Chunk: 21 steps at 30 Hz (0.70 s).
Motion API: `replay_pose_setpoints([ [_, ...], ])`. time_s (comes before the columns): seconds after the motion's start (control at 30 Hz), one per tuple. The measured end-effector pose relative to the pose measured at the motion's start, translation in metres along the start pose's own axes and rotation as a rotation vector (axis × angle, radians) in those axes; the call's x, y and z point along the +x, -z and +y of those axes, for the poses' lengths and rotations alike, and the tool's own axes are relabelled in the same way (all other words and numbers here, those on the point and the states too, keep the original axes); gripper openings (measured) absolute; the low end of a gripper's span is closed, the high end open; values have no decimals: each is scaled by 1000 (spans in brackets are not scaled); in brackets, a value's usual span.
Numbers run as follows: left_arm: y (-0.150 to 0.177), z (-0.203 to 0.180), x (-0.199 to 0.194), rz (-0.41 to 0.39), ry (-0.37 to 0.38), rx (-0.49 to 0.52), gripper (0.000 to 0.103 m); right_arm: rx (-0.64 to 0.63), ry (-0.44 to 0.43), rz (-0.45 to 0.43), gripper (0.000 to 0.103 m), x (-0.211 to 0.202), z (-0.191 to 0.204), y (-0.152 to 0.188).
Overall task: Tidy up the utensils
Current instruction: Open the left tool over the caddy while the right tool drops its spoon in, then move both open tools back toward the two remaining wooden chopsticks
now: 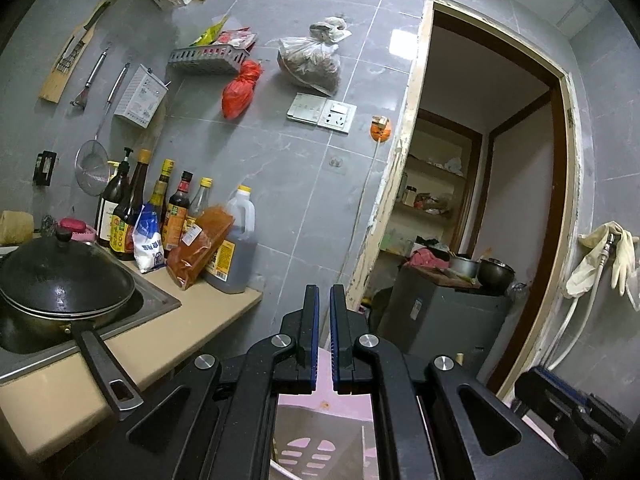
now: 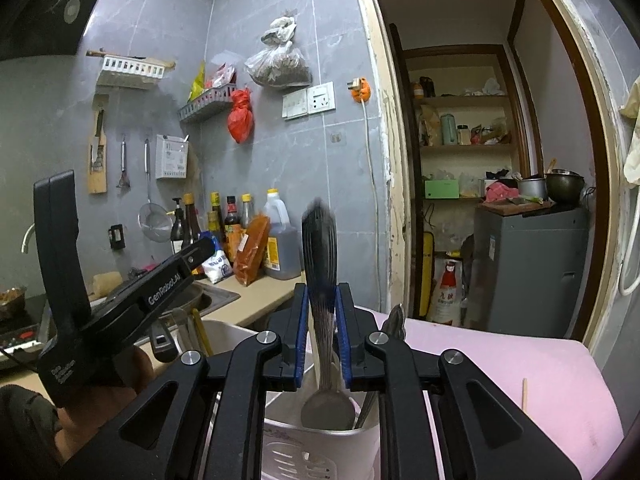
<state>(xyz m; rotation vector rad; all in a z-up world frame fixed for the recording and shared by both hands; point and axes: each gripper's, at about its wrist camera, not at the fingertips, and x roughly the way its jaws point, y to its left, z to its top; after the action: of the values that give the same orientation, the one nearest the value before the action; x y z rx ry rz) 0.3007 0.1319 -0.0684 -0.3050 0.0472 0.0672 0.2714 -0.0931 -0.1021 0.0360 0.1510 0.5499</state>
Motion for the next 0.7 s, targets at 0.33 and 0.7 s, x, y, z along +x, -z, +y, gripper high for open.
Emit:
replay_pose_setpoints([
  [0.33,-16,-14,-18,70,25,7,34,39,22,-14,39,-25,-15,-24],
  [0.7,-37,-65,-59,111,78,105,98,70,127,-30,93,-84,-57,-49],
])
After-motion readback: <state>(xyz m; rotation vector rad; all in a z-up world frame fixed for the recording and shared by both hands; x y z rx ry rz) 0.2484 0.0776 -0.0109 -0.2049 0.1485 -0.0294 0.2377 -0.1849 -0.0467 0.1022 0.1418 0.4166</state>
